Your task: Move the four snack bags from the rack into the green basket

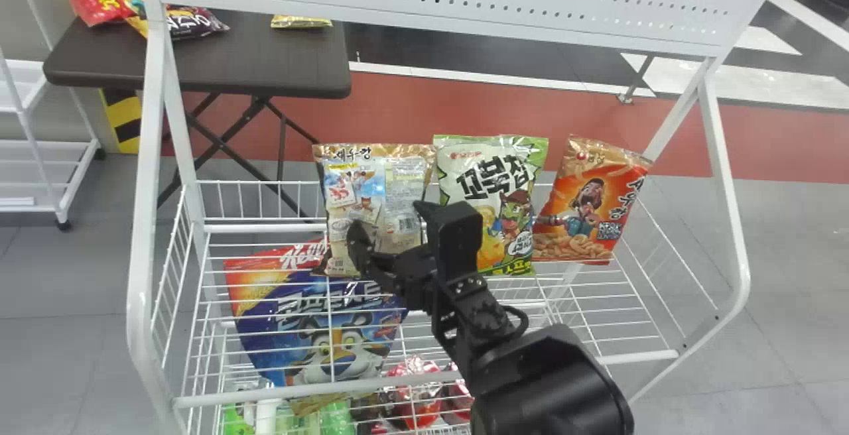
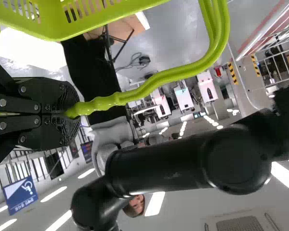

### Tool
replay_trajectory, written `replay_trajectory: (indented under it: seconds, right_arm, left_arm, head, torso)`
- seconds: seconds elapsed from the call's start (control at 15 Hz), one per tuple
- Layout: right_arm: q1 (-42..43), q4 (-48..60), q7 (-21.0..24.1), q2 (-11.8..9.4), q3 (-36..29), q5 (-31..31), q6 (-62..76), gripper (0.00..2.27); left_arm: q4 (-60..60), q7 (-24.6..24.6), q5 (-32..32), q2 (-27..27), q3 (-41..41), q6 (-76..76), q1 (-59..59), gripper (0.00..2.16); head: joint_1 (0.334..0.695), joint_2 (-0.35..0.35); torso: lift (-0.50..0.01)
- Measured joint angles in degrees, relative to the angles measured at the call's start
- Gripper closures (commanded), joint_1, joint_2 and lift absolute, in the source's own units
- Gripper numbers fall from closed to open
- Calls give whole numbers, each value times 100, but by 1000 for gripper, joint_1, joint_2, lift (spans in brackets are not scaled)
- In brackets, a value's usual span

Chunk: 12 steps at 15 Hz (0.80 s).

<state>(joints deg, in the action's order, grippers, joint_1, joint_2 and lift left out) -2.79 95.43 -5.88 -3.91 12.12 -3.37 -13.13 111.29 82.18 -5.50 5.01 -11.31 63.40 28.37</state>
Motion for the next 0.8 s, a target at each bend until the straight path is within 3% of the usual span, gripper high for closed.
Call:
replay_trajectory:
  seconds: [0.13, 0.2, 0.27, 0.53, 0.8]
  right_arm:
    - [204, -221, -151, 10, 2, 103, -66, 1811]
    - [242, -263, -192, 12, 18, 130, -108, 2138]
    - [223, -251, -199, 12, 50, 141, -136, 2240]
    - [-226, 380, -243, -19, 115, 126, -112, 2240]
    - [-841, 1211, -491, -76, -184, 182, -110, 2240]
  left_arm:
    - [0, 0, 12, 1, -17, 25, -23, 1467]
    - [0, 0, 13, 5, -39, 33, -41, 1467]
    - [-1, 0, 14, 8, -53, 36, -53, 1467]
    - [-6, 0, 14, 17, -57, 45, -98, 1467]
    - [-13, 0, 43, 6, -69, 39, -132, 1467]
  head:
    - [695, -235]
    - [695, -231]
    - [695, -225]
    - [695, -212]
    - [695, -246]
  torso:
    - [0]
    - [0]
    - [0]
    - [0]
    - [0]
